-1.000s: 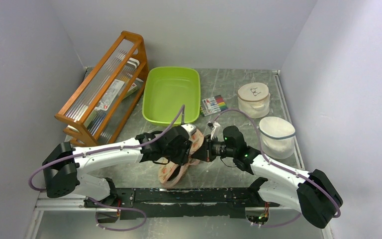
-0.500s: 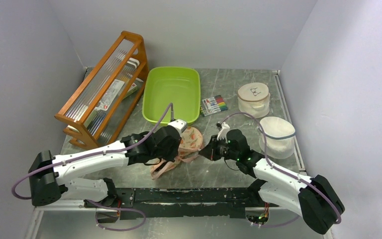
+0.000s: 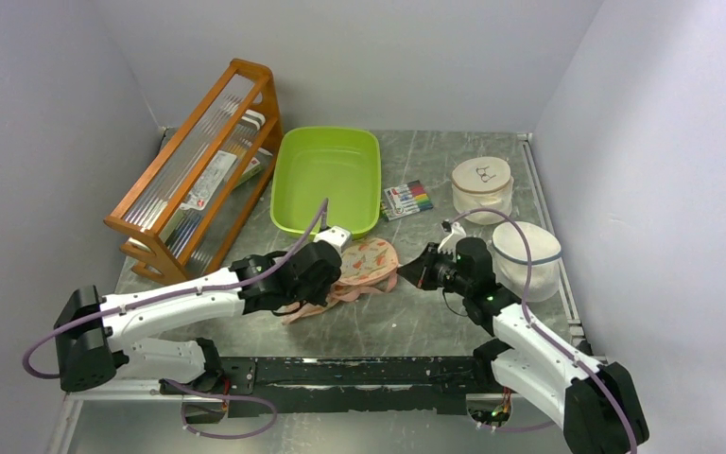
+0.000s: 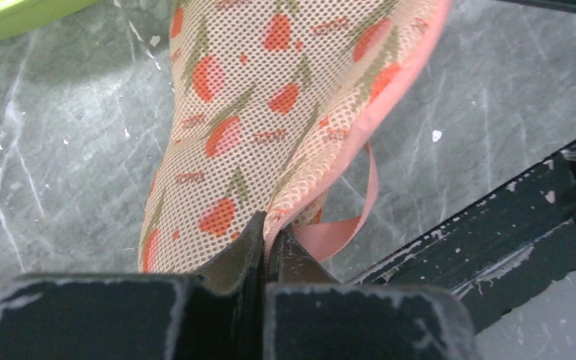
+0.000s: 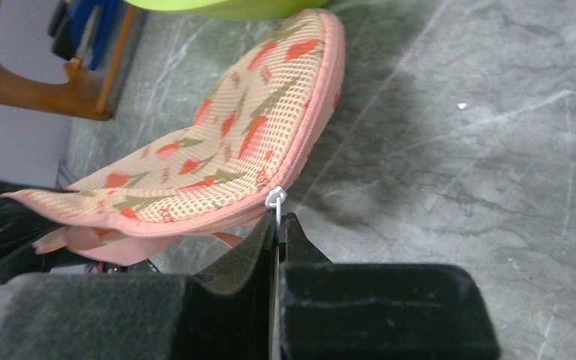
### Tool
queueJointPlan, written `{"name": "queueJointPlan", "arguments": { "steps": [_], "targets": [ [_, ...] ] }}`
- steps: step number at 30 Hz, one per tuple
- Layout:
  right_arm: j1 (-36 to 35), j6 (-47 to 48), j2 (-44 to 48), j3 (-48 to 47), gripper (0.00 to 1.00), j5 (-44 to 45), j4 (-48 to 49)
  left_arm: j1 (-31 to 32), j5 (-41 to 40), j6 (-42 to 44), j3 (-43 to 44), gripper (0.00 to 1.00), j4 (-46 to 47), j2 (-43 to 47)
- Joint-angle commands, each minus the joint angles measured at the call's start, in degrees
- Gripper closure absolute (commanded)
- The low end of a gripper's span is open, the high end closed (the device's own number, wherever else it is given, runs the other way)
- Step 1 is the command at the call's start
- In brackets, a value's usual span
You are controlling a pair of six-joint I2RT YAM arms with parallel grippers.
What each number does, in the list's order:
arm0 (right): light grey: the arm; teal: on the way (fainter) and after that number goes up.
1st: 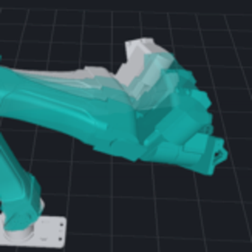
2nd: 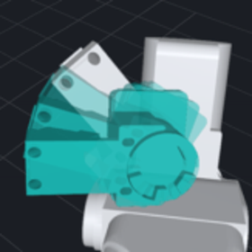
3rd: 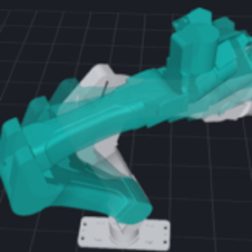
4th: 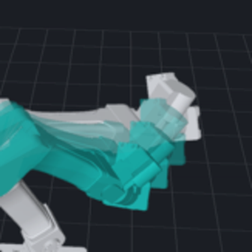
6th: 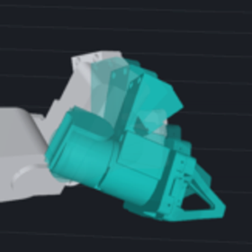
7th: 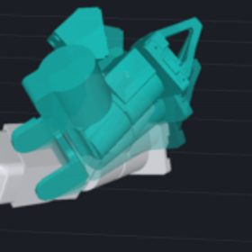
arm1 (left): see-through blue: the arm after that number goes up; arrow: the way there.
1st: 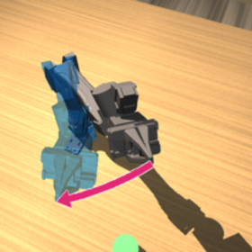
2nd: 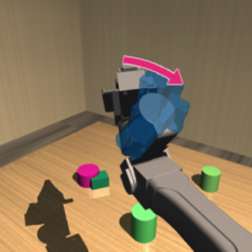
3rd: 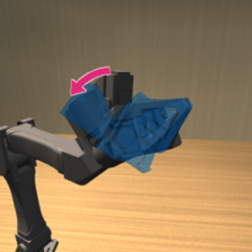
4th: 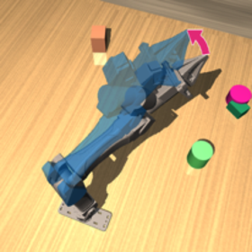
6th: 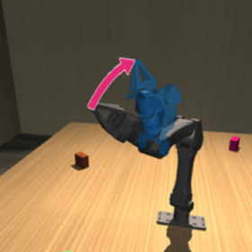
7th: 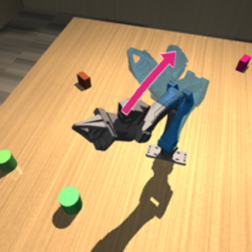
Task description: Unzip the laundry bag and remove the bra
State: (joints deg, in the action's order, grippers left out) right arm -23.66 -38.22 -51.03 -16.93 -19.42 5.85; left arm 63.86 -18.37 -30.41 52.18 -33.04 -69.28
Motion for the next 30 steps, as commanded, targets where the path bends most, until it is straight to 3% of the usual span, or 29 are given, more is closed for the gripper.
{"name": "queueJointPlan", "arguments": {
  "steps": [1, 5, 8, 12, 17, 19, 23, 30],
  "targets": [
    [0.65, 1.89, 2.89, 0.67, 1.00, -4.72, 3.02, -0.29, -4.62, 0.27, -1.54, 0.82, -3.03, -1.82],
    [0.62, 0.94, 2.67, 1.34, 1.00, -8.51, 6.08, -0.85, -4.75, -1.24, -0.35, 0.39, -4.67, -4.15],
    [0.55, 0.69, 2.59, 0.82, 1.00, -10.78, 6.49, -0.93, -0.47, -1.60, 1.77, 0.15, -4.65, -3.22],
    [0.46, 0.57, 3.19, 1.04, 1.00, -12.62, 7.77, -0.92, 9.02, 0.69, 2.67, 0.01, 0.88, 2.22],
    [0.37, -0.30, 3.44, 1.36, 1.00, -13.55, 8.51, -0.89, 18.95, 3.03, 6.72, 0.00, 7.03, 2.56],
    [0.32, 0.04, 3.24, 0.70, 1.00, -14.15, 7.91, -0.84, 17.51, 2.57, 8.99, 0.01, 6.86, 0.39],
    [0.20, -0.54, 4.40, 0.94, 1.00, -14.06, 8.27, -0.84, 12.31, 2.21, 13.27, 0.12, 6.89, -5.81],
    [-0.16, -1.77, 6.27, 2.17, 1.00, -14.56, 8.21, -0.42, 10.50, 5.49, 18.79, 0.25, 9.57, -16.81]
  ]
}}
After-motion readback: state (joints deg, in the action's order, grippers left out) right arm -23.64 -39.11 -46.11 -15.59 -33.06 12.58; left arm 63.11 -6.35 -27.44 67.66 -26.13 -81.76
